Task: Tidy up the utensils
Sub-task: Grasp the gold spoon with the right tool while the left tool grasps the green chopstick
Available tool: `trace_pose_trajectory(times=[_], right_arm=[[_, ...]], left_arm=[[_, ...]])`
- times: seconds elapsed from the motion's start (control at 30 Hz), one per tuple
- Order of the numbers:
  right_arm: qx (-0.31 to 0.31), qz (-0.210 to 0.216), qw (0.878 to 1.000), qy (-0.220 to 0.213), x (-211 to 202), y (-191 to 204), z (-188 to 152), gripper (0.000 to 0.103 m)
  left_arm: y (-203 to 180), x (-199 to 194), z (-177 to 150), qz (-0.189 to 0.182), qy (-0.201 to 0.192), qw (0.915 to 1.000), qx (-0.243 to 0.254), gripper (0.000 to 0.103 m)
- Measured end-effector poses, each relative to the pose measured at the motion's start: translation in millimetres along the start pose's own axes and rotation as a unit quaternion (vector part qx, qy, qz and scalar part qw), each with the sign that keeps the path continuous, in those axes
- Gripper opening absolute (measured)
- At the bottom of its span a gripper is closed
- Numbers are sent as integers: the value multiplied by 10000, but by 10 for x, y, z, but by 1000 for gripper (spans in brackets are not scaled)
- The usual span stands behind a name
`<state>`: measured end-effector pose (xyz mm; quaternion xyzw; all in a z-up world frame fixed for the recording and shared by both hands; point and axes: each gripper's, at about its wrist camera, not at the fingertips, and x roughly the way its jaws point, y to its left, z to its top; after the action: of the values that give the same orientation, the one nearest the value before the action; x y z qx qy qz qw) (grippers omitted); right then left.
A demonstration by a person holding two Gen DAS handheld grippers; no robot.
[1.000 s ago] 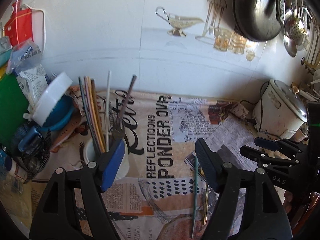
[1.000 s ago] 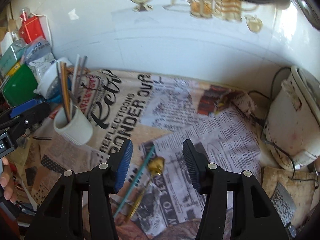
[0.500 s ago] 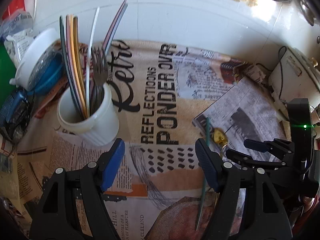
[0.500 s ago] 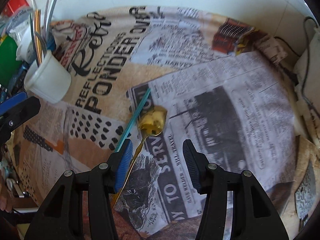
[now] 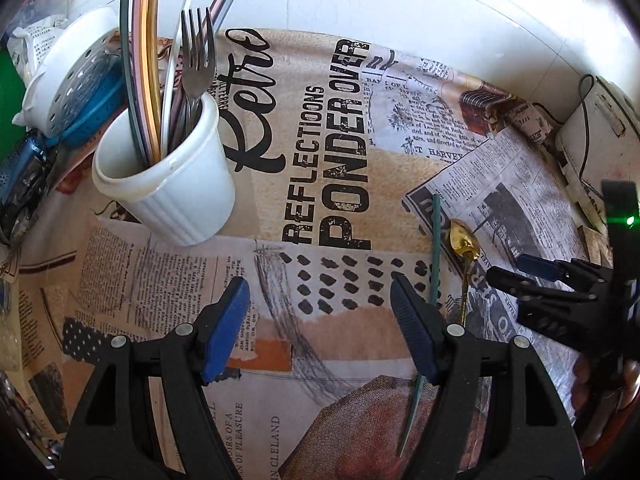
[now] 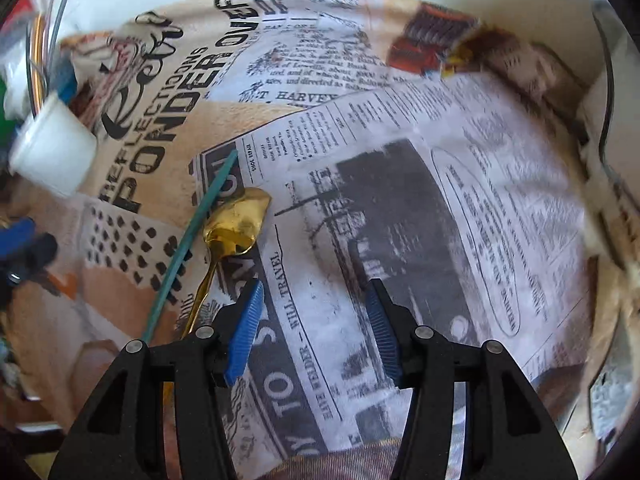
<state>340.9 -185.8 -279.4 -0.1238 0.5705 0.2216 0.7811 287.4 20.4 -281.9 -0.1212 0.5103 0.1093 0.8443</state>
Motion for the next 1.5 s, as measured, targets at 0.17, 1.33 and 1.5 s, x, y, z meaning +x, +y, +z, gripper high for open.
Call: trace_pose_trajectory(times=[0.17,1.33,1.5], right_arm=[[-46,254,9996,-131,-56,157,46,50],[-222,-329,9989,-247,166,185,241,31],[-7,-211,9992,-328,44,56,152,30]], left_arm=[[7,34,-14,25,73,10000,-25,72],[-114,88,-38,-220,237,9991,271,71],[-306,201,14,-397,352,9975,468,71]])
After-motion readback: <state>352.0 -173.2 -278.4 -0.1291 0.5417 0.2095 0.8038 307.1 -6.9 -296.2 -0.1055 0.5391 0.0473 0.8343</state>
